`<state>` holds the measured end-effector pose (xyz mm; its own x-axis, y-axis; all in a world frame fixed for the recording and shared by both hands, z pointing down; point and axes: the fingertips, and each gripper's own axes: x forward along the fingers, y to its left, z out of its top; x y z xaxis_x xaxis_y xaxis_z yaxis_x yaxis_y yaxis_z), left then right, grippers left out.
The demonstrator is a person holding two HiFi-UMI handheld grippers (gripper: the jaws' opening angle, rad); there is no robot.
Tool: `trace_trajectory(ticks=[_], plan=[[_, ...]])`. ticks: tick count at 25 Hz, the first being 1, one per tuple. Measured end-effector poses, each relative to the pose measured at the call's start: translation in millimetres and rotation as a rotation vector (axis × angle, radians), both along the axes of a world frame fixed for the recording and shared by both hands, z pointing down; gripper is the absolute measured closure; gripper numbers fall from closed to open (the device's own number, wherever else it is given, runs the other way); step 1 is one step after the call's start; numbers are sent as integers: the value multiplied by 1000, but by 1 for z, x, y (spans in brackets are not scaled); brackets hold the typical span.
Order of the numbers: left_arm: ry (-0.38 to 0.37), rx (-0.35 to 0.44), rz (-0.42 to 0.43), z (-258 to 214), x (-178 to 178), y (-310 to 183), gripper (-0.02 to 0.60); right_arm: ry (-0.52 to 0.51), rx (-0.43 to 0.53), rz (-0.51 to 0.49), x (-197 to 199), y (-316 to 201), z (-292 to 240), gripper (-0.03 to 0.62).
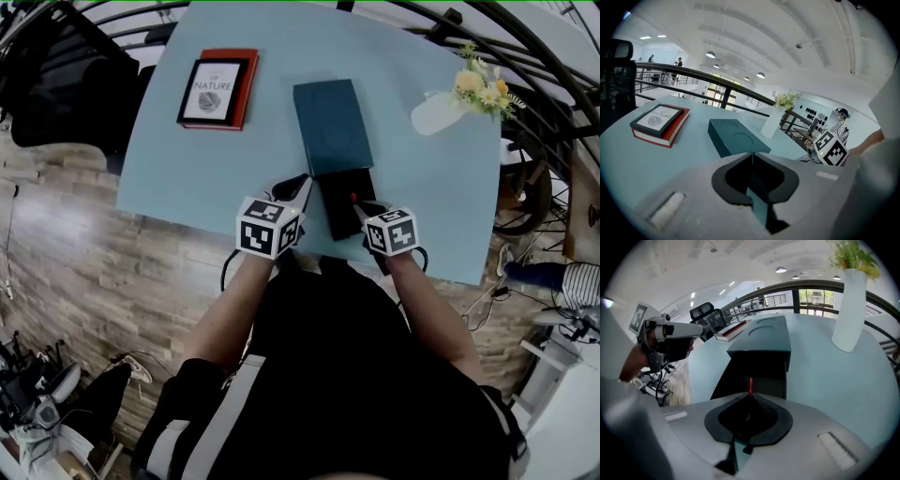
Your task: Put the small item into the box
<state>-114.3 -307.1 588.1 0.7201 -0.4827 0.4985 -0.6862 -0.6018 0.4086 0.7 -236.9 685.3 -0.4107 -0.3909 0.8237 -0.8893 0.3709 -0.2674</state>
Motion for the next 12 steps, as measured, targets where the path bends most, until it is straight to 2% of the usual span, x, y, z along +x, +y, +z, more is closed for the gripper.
trace_trajectory(ticks=[7,12], plan=[[11,-5,-9,-1,-4,5,574,103,-12,-74,-5,4,5,579],[14,-5,6,0,-3,7,574,128,-65,-100,-7,5,12,579]])
